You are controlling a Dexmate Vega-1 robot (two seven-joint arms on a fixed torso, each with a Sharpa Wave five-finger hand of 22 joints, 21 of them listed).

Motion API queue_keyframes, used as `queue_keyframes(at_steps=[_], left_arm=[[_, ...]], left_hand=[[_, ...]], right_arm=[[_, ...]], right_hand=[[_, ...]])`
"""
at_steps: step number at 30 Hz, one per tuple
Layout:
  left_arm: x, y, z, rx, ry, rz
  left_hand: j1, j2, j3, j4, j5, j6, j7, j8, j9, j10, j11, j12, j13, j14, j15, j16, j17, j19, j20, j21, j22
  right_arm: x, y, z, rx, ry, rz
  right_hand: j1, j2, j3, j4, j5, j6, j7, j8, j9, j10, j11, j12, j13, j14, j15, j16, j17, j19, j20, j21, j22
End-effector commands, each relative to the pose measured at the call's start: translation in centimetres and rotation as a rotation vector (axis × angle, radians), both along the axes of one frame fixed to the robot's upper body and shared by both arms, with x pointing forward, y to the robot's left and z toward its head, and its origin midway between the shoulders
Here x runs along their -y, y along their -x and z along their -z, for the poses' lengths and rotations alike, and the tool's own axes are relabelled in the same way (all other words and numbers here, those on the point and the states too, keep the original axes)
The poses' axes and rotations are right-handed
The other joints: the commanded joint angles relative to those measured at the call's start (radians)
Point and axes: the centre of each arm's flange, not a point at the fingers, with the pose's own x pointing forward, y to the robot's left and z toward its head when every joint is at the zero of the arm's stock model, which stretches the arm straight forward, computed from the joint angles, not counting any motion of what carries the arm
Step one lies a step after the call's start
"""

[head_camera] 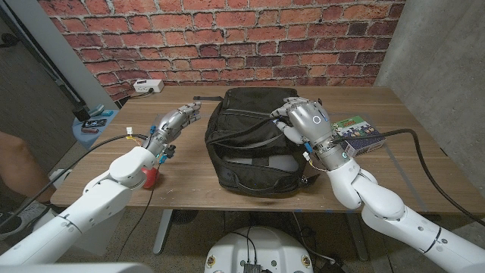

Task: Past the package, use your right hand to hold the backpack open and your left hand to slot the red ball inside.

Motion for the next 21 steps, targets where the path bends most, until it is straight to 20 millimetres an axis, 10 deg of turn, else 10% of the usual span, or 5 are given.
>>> queue_keyframes(at_steps=[1, 21], left_arm=[[-0.9, 1.1, -0.5, -0.014, -0.077, -0.028], [-1.0, 2.6, -1.1, -0.049, -0.236, -0.028]], left_hand=[[0.013, -0.001, 0.0, -0.006, 0.007, 0.006, -0.002, 0.003, 0.003, 0.011, -0.002, 0.003, 0.002, 0.006, 0.001, 0.003, 0.006, 0.01, -0.004, 0.005, 0.004], [0.028, -0.009, -0.006, -0.006, 0.022, 0.088, 0.016, 0.022, 0.009, 0.0, 0.005, -0.008, 0.007, 0.002, -0.002, -0.007, 0.007, 0.012, -0.001, 0.002, 0.005]], right_arm=[[-0.4, -1.1, -2.0, 0.015, 0.006, -0.011], [-1.1, -2.6, -5.1, 0.044, 0.011, -0.036]], right_hand=[[0.02, 0.004, -0.002, 0.002, 0.005, 0.013, -0.009, 0.001, 0.002, 0.005, -0.004, 0.006, 0.005, 0.011, -0.135, -0.003, 0.005, -0.004, -0.138, 0.004, 0.006], [0.028, 0.008, -0.012, 0.006, 0.007, 0.008, -0.011, -0.004, 0.002, -0.001, -0.005, 0.005, 0.017, 0.012, -0.135, -0.008, 0.015, -0.01, -0.138, 0.003, 0.006]])
